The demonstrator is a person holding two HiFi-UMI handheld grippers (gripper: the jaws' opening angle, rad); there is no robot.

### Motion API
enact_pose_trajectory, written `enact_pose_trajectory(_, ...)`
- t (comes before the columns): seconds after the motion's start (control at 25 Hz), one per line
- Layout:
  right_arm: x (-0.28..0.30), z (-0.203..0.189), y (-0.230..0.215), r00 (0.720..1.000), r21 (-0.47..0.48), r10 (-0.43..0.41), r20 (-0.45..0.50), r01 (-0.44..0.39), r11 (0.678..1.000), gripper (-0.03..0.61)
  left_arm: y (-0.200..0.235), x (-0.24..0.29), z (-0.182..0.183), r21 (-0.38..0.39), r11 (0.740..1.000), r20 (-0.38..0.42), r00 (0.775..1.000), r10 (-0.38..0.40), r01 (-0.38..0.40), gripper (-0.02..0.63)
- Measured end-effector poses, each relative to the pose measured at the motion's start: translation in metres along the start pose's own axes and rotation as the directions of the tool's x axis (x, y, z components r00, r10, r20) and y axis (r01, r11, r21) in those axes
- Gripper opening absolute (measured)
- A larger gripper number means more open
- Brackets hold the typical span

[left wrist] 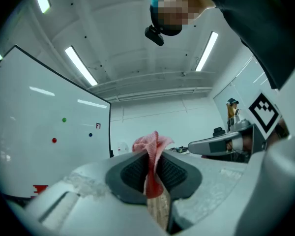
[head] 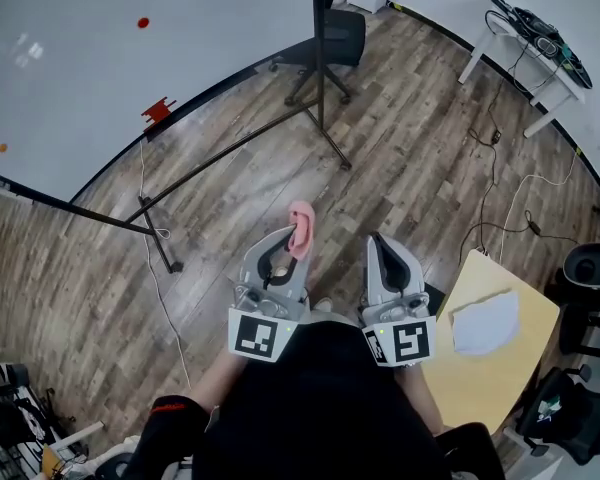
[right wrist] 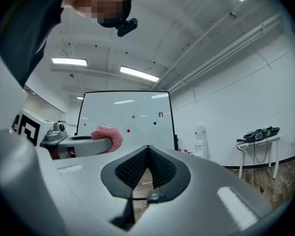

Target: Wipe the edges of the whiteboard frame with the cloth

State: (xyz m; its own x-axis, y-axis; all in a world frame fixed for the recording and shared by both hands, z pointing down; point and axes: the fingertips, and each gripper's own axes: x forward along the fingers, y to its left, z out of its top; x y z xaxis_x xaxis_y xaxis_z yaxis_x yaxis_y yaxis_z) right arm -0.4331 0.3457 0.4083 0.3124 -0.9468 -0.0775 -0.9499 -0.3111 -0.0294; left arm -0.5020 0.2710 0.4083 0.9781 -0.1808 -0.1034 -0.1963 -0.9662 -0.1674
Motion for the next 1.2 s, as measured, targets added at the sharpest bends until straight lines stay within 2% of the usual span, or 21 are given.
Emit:
enact_pose_trajectory(0.16, -0.002, -0.001, -0.016, 1.000, -0.009, -0.020, 0.000, 0.020, 1.000, 0.002, -0.007, 0.012, -0.002, -0.004, 1.000, 0.000, 1.000, -0.007, 0.007, 0.044)
enact_pose_trajectory(0.44, 0.026, -0.009, -0.044, 0.999, -0.014, -0.031, -0.015, 0.031, 0.999, 0.002, 0.009, 0.051, -0.015, -0.003, 1.000, 0.007, 1.000, -0.003, 0.003, 0.044)
enact_pose_trajectory(1.0, 0.146, -0.011, -0.125, 0.997, -0.025, -0.059, -0.042, 0.058, 0.998, 0.002, 0.065, 0.194, -0.022, 0.038, 0.997, 0.051, 0.996, -0.069, 0.068, 0.044)
enact_pose_trajectory(1.2, 0.193, -0.010, -0.149, 0.996, -0.026, -0.073, -0.055, 0.071, 0.997, 0.002, 0.095, 0.245, -0.027, 0.024, 0.997, 0.053, 0.996, -0.075, 0.074, 0.044)
